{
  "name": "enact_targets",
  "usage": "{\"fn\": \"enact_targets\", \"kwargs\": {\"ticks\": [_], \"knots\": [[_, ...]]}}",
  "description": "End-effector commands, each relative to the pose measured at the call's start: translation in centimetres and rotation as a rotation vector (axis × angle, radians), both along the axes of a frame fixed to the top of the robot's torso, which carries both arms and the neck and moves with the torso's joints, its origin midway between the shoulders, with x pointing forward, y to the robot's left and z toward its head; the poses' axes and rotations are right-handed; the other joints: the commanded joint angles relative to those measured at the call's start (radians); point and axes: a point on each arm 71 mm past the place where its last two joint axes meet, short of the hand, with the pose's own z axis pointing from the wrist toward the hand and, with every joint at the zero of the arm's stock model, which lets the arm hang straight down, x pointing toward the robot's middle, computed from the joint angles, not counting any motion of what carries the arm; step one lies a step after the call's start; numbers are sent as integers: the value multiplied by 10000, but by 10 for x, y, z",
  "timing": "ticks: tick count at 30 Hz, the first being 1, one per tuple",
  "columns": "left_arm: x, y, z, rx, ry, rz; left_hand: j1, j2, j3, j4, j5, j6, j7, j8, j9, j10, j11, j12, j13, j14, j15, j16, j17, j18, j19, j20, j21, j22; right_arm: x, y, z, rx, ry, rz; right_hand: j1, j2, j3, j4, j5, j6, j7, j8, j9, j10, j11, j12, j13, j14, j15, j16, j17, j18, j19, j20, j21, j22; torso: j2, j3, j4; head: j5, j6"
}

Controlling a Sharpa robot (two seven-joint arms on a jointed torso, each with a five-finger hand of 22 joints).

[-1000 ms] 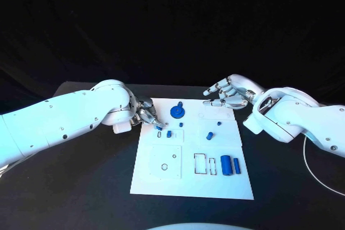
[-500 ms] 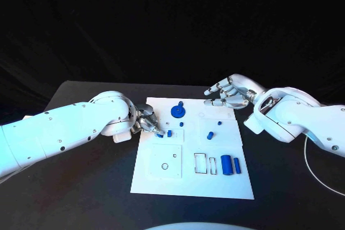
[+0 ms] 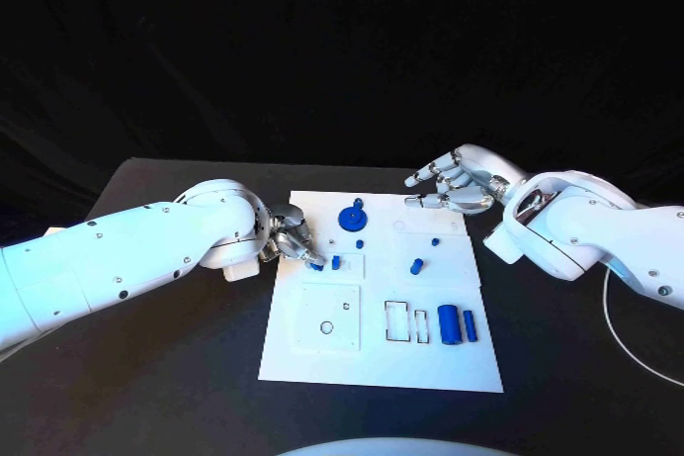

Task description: Assemble the parts on the task board

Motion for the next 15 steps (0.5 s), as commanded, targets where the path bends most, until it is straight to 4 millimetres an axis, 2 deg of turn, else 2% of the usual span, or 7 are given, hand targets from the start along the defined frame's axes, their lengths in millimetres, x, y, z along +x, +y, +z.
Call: {"fn": "enact_targets", "kwargs": {"ticks": [1, 15], "knots": [[0, 2, -2, 300, -230, 57, 96, 7, 1348, -1293, 37, 77, 5, 70, 12, 94, 7, 56, 9, 1053, -14, 31, 2635, 10, 448, 0, 60, 1523, -1, 1, 0, -4, -1, 132, 37, 74, -44, 9, 52, 30, 7, 54, 10, -18, -30, 43, 0, 672, 8, -51, 844, 52, -90, 6, -53, -15, 3, -4, 3, -9, 0], [2, 4, 3, 443, -1060, 215, 42, -107, 1527, -1327, 116, 159, -12, 53, -6, 176, -14, 83, 46, 1053, -33, 31, 2635, -15, 497, -12, 140, 1613, -1, 2, -1, -6, 10, 156, 37, 74, -44, 9, 52, 30, 7, 54, 10, -18, -30, 43, 0, 672, 8, -51, 844, 52, -90, 6, -53, -15, -3, -7, 15, -12, -19]]}}
